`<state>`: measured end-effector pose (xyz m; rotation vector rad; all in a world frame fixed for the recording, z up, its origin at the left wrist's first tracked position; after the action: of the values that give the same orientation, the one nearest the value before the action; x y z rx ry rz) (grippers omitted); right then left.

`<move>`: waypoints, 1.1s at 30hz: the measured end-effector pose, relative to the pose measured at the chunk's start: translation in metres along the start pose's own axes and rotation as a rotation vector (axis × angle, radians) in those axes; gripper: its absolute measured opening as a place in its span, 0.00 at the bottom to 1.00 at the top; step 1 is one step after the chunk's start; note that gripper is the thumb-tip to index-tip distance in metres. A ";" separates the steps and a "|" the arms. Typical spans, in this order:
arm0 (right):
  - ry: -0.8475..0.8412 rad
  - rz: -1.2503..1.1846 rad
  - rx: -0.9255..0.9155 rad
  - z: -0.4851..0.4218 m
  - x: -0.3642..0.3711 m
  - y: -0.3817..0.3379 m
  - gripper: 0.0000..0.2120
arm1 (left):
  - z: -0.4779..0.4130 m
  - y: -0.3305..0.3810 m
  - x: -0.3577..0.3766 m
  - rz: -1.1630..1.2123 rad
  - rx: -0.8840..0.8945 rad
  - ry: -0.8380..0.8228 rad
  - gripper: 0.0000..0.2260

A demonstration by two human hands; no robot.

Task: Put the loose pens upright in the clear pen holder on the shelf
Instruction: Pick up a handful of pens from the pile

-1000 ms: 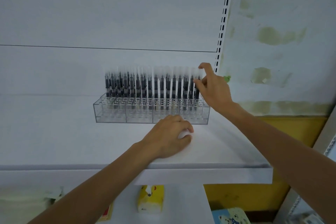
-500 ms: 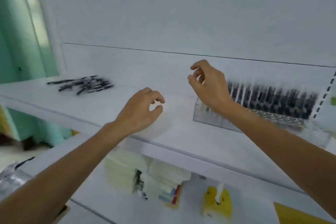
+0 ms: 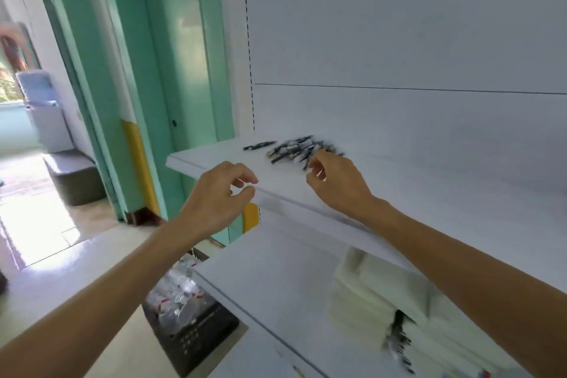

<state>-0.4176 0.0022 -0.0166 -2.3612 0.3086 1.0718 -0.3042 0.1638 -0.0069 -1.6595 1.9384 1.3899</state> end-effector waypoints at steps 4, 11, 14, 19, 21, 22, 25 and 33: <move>-0.032 -0.005 0.034 -0.024 0.040 -0.014 0.08 | -0.004 -0.050 -0.015 -0.037 -0.025 -0.031 0.05; -0.033 -0.043 0.071 -0.073 0.067 -0.011 0.07 | -0.054 -0.101 -0.011 0.140 -0.083 0.001 0.04; -0.009 -0.057 0.079 -0.108 0.070 -0.001 0.07 | -0.086 -0.115 0.002 0.192 -0.070 -0.018 0.03; 0.030 -0.101 0.120 -0.179 0.081 0.021 0.07 | -0.150 -0.143 0.025 0.208 -0.023 -0.043 0.04; -0.004 -0.072 0.131 -0.204 0.093 0.031 0.07 | -0.173 -0.158 0.033 0.227 -0.022 -0.045 0.04; -0.040 -0.046 0.134 -0.214 0.101 0.035 0.08 | -0.182 -0.167 0.037 0.234 -0.021 -0.047 0.04; -0.142 0.031 0.141 -0.239 0.122 0.040 0.10 | -0.209 -0.189 0.050 0.242 -0.019 -0.063 0.03; -0.344 0.327 0.215 -0.265 0.172 0.056 0.08 | -0.275 -0.232 0.103 0.018 0.000 -0.301 0.11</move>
<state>-0.1592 -0.1888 -0.0212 -1.9354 0.6600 1.4885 -0.0324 -0.0902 -0.0504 -1.3434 1.7849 1.5445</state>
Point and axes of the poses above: each hand's wrist, its own z-axis away from the middle knuckle, its own x-axis out of the palm, y = z × x, the point moved 6 cm from there along -z, towards the middle knuckle, and after that the axes turned 3 degrees about z, right-handed, at the moved point
